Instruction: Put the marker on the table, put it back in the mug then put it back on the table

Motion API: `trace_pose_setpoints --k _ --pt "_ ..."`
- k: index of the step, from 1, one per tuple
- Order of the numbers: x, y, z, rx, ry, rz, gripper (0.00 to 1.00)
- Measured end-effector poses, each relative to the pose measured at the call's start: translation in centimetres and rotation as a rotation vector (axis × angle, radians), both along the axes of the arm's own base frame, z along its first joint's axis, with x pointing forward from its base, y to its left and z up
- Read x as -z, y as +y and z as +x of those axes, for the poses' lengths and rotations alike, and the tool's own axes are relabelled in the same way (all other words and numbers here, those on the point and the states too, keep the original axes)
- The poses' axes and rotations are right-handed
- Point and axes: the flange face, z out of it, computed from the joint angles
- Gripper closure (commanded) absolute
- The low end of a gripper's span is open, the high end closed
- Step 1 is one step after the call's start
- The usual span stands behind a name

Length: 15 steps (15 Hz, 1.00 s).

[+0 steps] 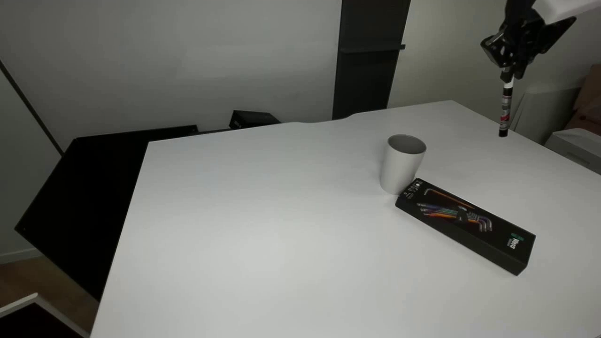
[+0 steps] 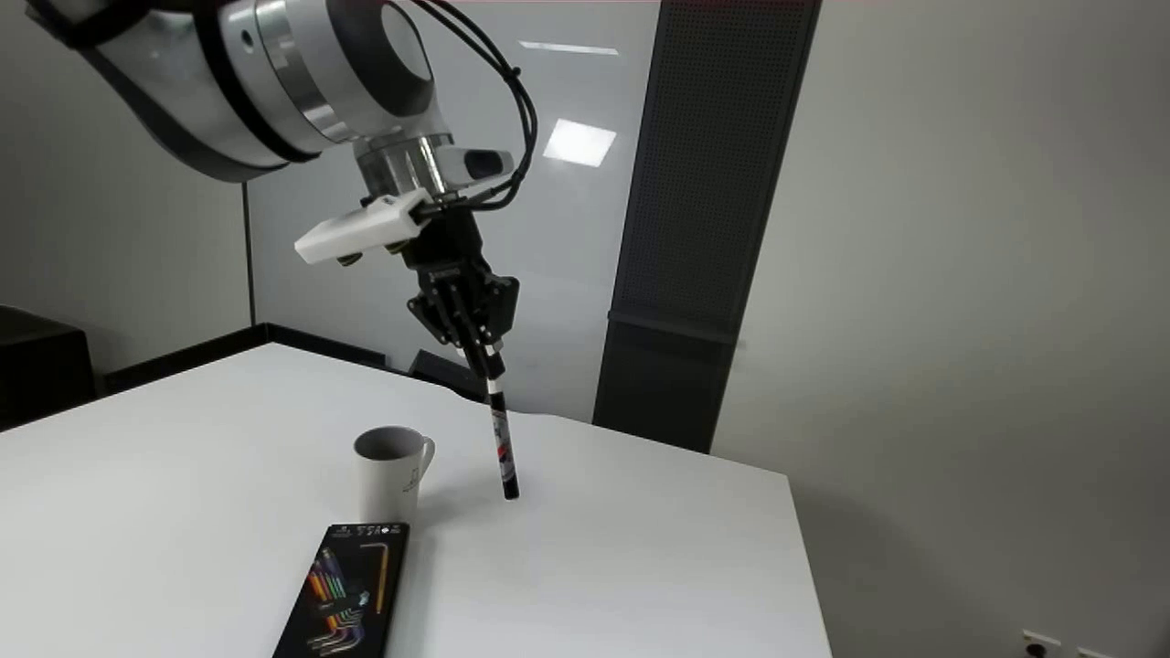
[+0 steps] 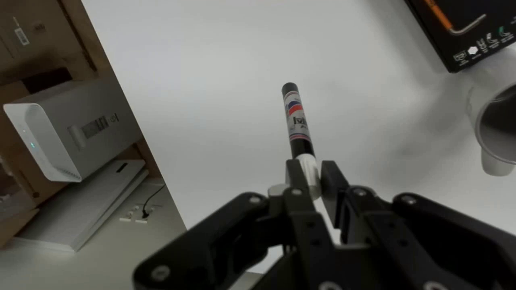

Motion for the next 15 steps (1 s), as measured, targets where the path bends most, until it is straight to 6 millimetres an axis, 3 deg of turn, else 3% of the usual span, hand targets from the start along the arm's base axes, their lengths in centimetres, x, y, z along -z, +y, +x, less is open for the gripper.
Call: trace_pose_setpoints --k 6,15 --pt "4.0 -7.6 -3.9 0.242 0.094 0.101 0.93" --pt "13.4 -13.3 -9.8 0.543 0.238 0.288 0.93"
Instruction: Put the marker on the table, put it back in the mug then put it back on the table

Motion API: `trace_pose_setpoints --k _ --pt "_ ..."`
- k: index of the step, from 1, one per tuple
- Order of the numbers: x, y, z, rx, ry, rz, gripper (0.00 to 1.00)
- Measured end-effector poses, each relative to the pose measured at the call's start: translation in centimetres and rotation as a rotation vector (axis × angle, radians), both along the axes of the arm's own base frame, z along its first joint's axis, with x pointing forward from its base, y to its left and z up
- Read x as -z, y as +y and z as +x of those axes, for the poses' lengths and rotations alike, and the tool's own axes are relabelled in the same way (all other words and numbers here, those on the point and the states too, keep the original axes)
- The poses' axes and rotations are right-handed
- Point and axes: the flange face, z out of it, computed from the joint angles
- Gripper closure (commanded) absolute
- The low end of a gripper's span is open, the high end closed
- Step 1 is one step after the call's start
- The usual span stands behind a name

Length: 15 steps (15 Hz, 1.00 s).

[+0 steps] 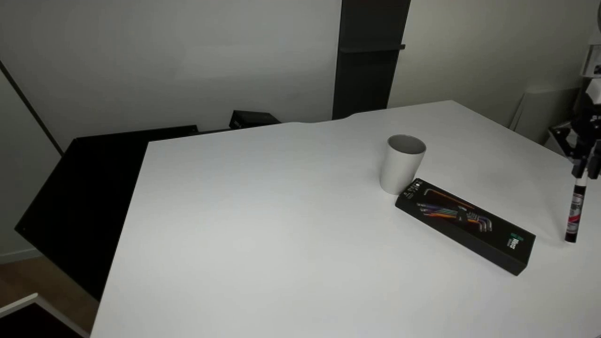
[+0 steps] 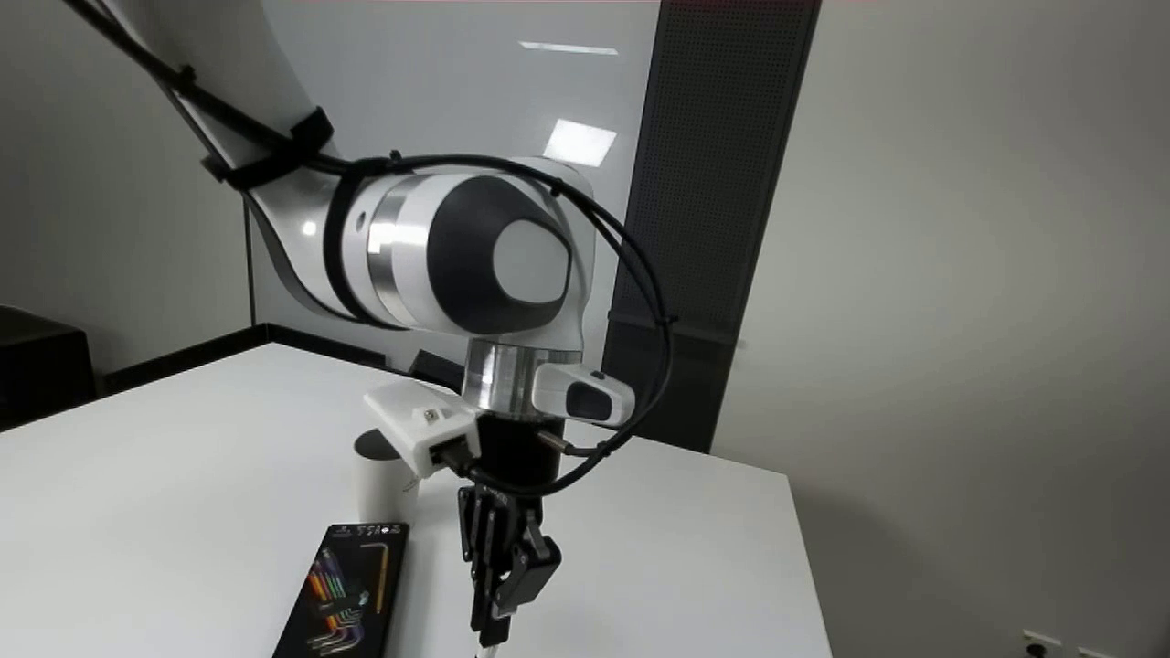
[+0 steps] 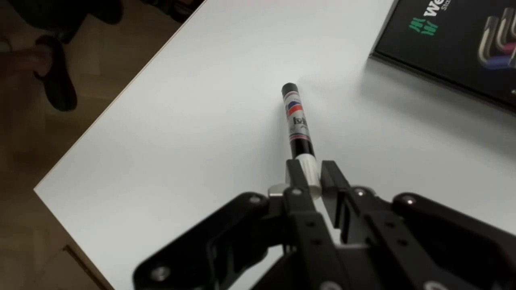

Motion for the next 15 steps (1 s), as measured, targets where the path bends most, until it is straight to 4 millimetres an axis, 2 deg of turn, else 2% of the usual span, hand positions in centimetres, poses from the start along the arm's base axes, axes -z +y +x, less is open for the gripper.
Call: trace_pose_setpoints --k 2,3,4,9,12,15 --pt "1.2 -0.7 -0.7 0.035 0.018 0.014 0.93" --pt "1.7 -1.0 -1.0 0.046 0.025 0.016 0.49" --pt "1.9 -1.3 -1.2 0.052 0.031 0.016 0.48" --pt "1.8 -1.1 -0.6 0.031 0.005 -0.004 0.19" --pt "0.6 0.5 0.9 -0.034 -0.069 -0.036 0.02" --pt "-0.7 3.1 1.6 -0.128 -0.171 -0.079 0.00"
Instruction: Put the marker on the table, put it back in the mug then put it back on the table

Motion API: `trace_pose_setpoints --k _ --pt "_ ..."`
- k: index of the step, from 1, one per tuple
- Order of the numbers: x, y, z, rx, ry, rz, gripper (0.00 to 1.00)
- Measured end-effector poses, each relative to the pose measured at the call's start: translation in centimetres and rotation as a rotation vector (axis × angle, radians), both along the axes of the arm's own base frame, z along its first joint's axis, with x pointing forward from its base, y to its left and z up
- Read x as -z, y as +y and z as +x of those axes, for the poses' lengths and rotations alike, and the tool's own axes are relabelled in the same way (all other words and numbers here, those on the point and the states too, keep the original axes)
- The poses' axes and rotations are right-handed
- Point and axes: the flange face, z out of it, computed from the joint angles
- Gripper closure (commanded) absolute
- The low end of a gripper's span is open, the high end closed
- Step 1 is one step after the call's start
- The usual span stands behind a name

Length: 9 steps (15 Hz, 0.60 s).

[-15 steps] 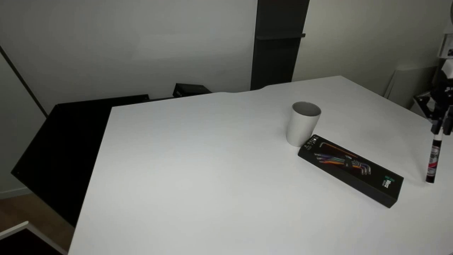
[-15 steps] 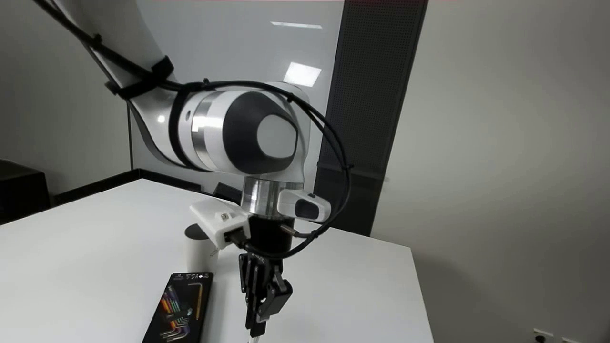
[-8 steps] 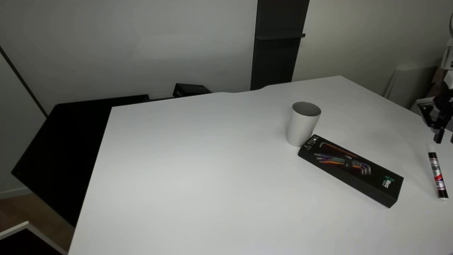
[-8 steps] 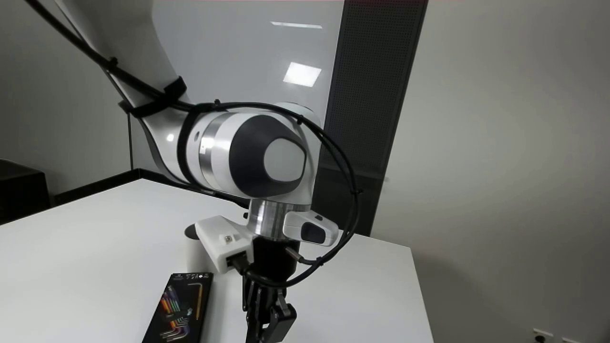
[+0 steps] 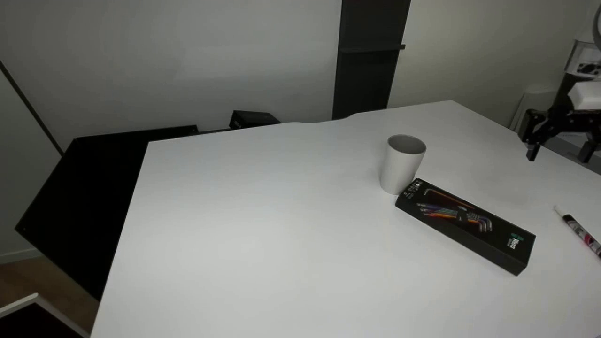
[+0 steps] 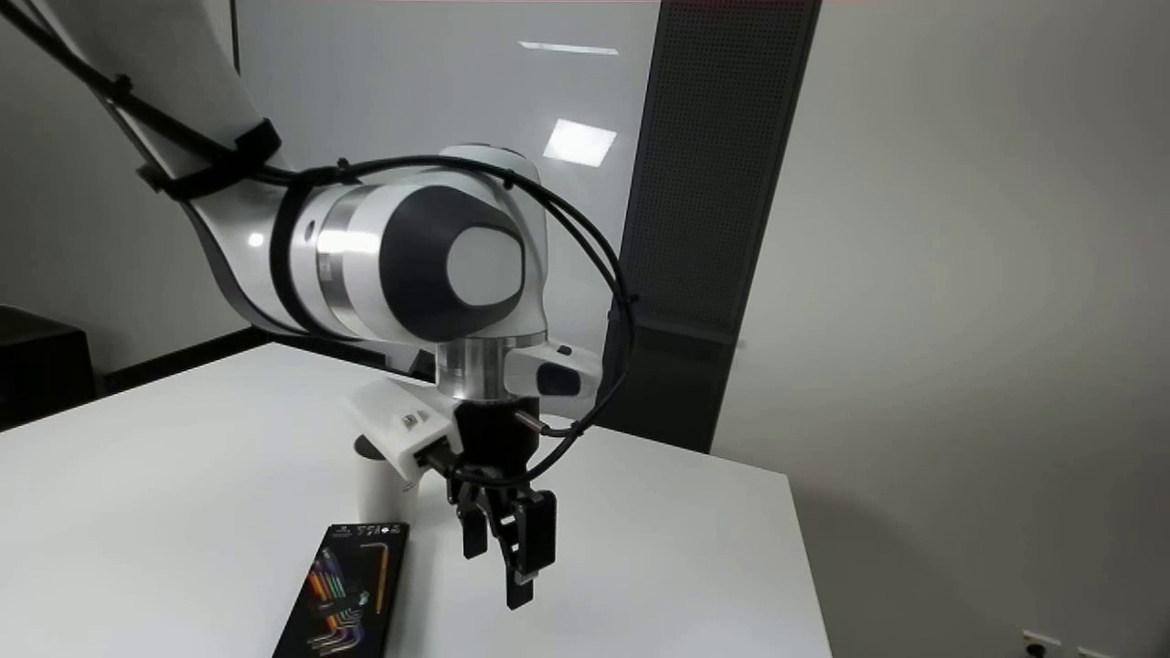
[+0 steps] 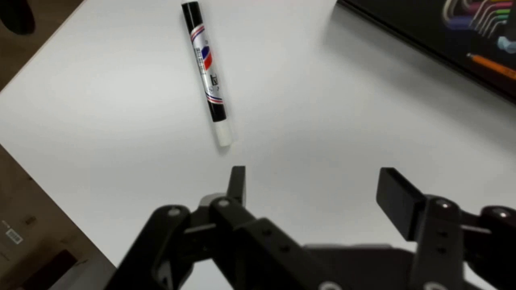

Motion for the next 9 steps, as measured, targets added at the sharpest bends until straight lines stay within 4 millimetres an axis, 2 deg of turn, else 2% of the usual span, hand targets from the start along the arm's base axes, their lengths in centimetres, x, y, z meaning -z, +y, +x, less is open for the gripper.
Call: trace_pose_setpoints --k 4,9 --pt "-1.3 3.1 -0.9 -0.033 -0.138 0.014 0.00" --pt "-1.8 4.3 -4.4 0.003 -0.180 0.054 0.00"
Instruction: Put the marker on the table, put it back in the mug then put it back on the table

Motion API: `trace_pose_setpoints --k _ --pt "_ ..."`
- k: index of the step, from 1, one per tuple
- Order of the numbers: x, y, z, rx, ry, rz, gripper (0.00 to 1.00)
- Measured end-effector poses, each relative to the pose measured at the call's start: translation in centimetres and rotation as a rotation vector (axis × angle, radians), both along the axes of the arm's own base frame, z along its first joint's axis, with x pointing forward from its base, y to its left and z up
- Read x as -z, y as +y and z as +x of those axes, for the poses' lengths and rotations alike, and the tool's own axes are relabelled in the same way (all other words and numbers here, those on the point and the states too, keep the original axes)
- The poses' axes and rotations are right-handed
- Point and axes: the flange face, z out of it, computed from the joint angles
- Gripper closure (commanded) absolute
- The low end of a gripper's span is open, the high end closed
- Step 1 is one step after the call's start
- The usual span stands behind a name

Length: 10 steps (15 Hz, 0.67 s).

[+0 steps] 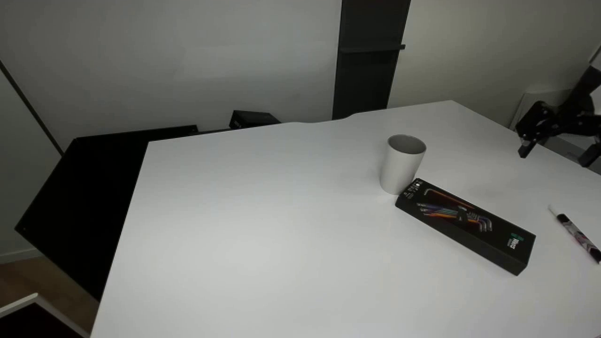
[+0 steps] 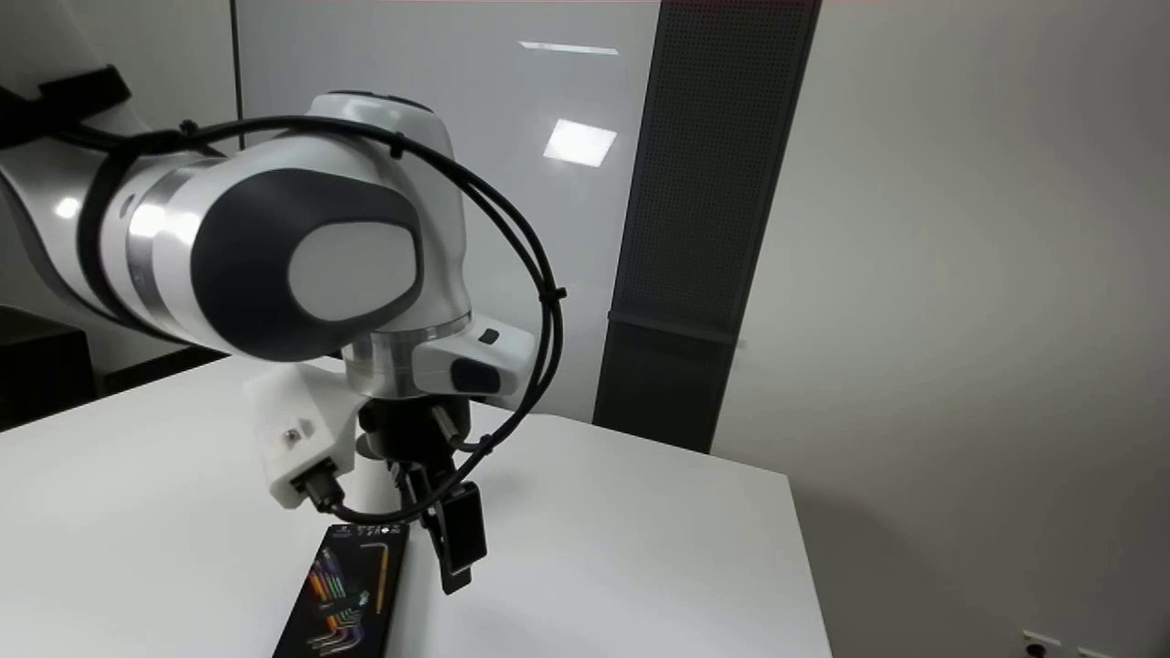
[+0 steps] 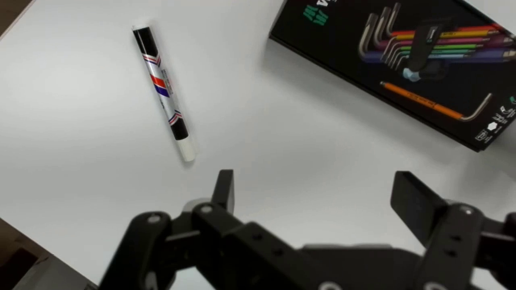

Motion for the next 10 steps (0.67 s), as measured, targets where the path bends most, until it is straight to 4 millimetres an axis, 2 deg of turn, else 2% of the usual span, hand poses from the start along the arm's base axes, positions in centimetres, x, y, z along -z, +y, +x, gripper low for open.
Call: trace_pose_setpoints --k 5,10 --pt "0.6 -0.5 -3.3 0.034 0.013 0.019 0.00" --pt "0.7 -0.7 -3.6 0.041 0.017 0.021 0.00"
